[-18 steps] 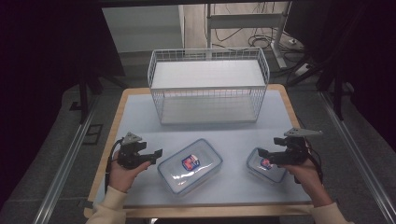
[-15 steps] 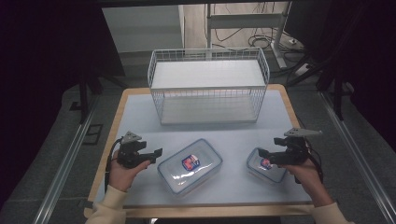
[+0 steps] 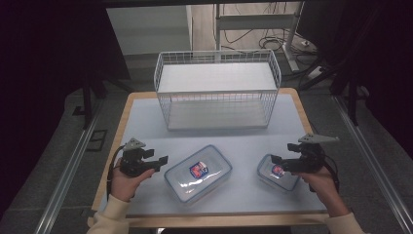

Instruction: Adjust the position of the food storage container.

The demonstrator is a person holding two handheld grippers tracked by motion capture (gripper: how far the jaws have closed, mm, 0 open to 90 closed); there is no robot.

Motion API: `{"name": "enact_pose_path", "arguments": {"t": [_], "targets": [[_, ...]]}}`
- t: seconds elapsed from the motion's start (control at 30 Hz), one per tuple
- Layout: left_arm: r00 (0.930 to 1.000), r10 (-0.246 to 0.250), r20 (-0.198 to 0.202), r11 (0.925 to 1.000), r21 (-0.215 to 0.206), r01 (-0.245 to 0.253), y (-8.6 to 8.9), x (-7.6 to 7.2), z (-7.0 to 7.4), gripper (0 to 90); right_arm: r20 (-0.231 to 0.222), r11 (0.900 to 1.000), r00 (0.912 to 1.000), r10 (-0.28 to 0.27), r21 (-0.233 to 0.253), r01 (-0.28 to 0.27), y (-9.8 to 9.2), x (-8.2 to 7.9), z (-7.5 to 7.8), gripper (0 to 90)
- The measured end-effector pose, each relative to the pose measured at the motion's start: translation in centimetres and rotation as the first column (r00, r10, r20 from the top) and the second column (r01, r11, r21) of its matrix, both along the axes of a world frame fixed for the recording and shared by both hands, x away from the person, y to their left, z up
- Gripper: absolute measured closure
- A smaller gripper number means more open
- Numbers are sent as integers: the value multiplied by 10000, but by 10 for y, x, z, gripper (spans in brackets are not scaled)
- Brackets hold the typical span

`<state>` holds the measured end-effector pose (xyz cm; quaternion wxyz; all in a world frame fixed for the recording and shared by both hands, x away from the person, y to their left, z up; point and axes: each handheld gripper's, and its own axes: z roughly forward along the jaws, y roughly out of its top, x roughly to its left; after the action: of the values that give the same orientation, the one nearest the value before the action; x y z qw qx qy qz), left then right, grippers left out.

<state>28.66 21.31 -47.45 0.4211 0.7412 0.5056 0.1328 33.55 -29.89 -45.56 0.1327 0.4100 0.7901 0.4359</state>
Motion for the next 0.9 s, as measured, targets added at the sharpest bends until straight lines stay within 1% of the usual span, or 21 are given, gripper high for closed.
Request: {"name": "enact_pose_path", "arguments": {"t": [0.03, 0.07, 0.1, 0.13, 0.17, 0.2, 0.23, 0.27, 0.3, 0.33, 0.37, 0.4, 0.5, 0.63, 0.67, 0.7, 0.73, 0.77, 0.83, 0.9], "targets": [[10000, -55, 12, 10000, -32, 55, 0, -1, 1, 375, 0, 10000, 10000, 0, 0, 0, 0, 0, 0, 105], [9998, -195, 40, 9998, -81, 196, -1, -3, 5, 466, 11, 10000, 10000, -41, 29, 41, 0, -1, 0, 105], [9998, -195, 40, 9998, -81, 196, -1, -3, 5, 532, 11, 10000, 10000, -41, 29, 41, 0, -1, 0, 105], [9995, -310, 75, 9995, -63, 311, -1, -5, 7, 593, 55, 10000, 10000, -68, 38, 68, 0, -1, 0, 105], [9982, -567, 208, 9983, -102, 569, 0, -8, 11, 666, 78, 10000, 9999, -86, 31, 85, -1, -1, 1, 105], [9982, -567, 208, 9983, -102, 569, 0, -8, 11, 727, 78, 10000, 9999, -86, 31, 85, -1, -1, 1, 105], [9973, -677, 275, 9976, -114, 680, 0, -9, 12, 727, 81, 9999, 9999, -108, 54, 108, -1, -1, 1, 106], [9956, -895, 279, 9960, -33, 896, 0, -11, 14, 836, 91, 9998, 9998, -174, 92, 173, -3, -2, 1, 108], [9956, -895, 279, 9960, -33, 896, 0, -11, 14, 861, 91, 9998, 9998, -174, 92, 173, -3, -2, 1, 108], [9954, -921, 274, 9957, -21, 922, 0, -12, 15, 861, 103, 9998, 9998, -189, 87, 188, -4, -1, 1, 109], [9948, -969, 305, 9953, -28, 970, 1, -13, 15, 895, 86, 9997, 9997, -221, 89, 220, -4, -1, 1, 110], [9939, -1063, 284, 9943, -82, 1065, 1, -15, 16, 898, 67, 9996, 9996, -259, 76, 259, -5, 0, 0, 111], [9931, -1140, 284, 9934, -119, 1143, 1, -17, 18, 900, 36, 9996, 9996, -267, 69, 267, -4, 1, -1, 111], [9907, -1324, 308, 9904, -353, 1335, 2, -28, 22, 900, -24, 9997, 9997, -224, 29, 224, -3, 1, -3, 112], [9903, -1364, 279, 9899, -338, 1373, 2, -32, 22, 900, -33, 9998, 9998, -209, 22, 209, -3, 1, -3, 113], [9900, -1389, 259, 9897, -318, 1397, 2, -36, 22, 900, -33, 9998, 9998, -209, 22, 209, -3, 1, -3, 113], [9894, -1443, 177, 9890, -288, 1448, 3, -43, 20, 900, -27, 9998, 9998, -221, 13, 221, -3, 1, -3, 114], [9894, -1443, 177, 9890, -288, 1448, 3, -43, 20, 900, -27, 9998, 9998, -221, 13, 221, -3, 1, -3, 114], [9888, -1492, 44, 9882, -340, 1492, 4, -51, 16, 900, -23, 9997, 9997, -229, 16, 229, -3, 0, -2, 115], [9887, -1496, -110, 9885, -257, 1492, 7, -57, 12, 900, -26, 9997, 9997, -239, 29, 240, -3, 0, -1, 116]]}}
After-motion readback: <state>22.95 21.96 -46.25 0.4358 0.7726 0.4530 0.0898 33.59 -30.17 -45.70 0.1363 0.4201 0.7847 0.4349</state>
